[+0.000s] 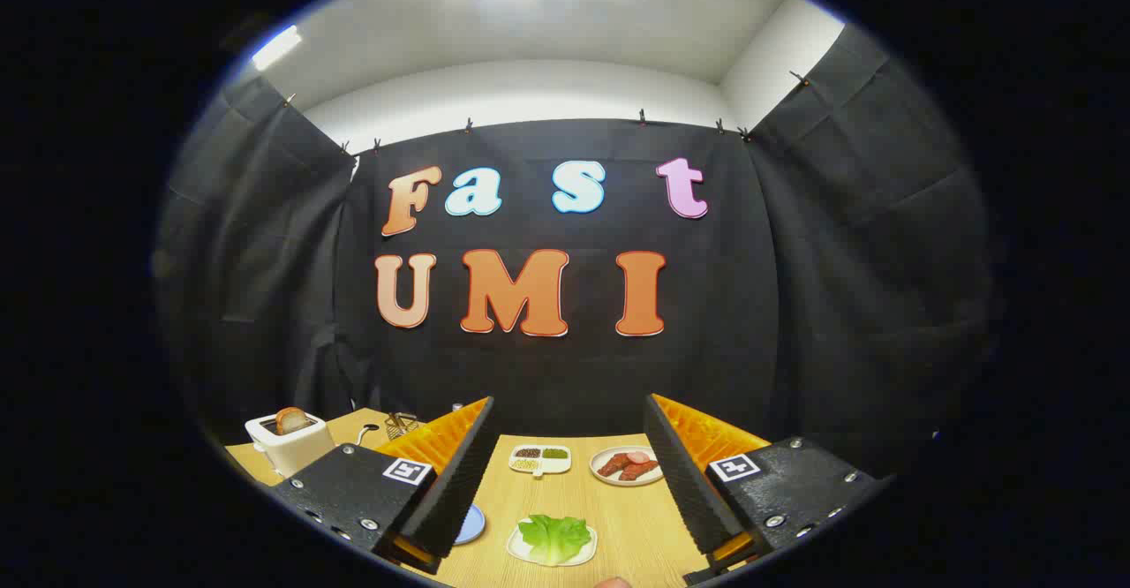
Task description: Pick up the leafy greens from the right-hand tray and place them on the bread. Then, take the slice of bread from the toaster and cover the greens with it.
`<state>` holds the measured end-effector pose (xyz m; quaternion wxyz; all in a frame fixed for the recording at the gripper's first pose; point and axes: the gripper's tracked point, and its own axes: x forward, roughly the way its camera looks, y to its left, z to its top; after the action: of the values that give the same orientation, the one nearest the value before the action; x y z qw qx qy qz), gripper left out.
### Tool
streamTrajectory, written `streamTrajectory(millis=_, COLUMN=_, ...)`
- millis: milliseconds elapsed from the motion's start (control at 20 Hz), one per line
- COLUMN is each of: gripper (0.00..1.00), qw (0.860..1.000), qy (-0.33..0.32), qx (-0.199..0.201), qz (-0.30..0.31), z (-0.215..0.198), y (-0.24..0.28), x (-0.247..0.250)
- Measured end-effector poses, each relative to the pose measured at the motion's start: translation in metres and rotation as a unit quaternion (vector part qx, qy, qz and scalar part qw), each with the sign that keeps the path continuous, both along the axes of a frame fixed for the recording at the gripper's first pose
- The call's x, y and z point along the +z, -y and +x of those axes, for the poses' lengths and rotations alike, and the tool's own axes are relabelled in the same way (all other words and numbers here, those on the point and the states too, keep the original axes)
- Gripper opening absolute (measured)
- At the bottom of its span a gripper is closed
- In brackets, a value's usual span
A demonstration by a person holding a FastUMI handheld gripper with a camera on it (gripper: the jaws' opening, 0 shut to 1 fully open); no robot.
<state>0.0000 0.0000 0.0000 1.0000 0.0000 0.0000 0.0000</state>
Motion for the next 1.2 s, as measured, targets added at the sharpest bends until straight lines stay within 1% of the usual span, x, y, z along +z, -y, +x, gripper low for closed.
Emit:
streamTrajectory(millis=200, gripper=0.98, qw=0.999, qy=0.007, qx=0.031, qz=-0.003, z=-0.025, y=-0.023, x=0.007)
streamTrajectory(millis=350, gripper=0.98, qw=1.0, qy=0.005, qx=0.014, qz=-0.015, z=-0.029, y=-0.02, x=0.002)
streamTrajectory(millis=450, gripper=0.98, qw=1.0, qy=0.005, qx=0.01, qz=-0.02, z=-0.03, y=-0.026, x=0.0)
streamTrajectory(millis=800, gripper=0.98, qw=1.0, qy=-0.003, qx=0.001, qz=-0.03, z=-0.011, y=-0.037, x=-0.009)
streamTrajectory(millis=1050, gripper=0.98, qw=0.999, qy=0.028, qx=-0.012, qz=-0.021, z=-0.015, y=-0.023, x=0.017)
streamTrajectory(millis=1200, gripper=0.98, qw=0.999, qy=0.037, qx=-0.013, qz=-0.015, z=-0.02, y=-0.018, x=0.022)
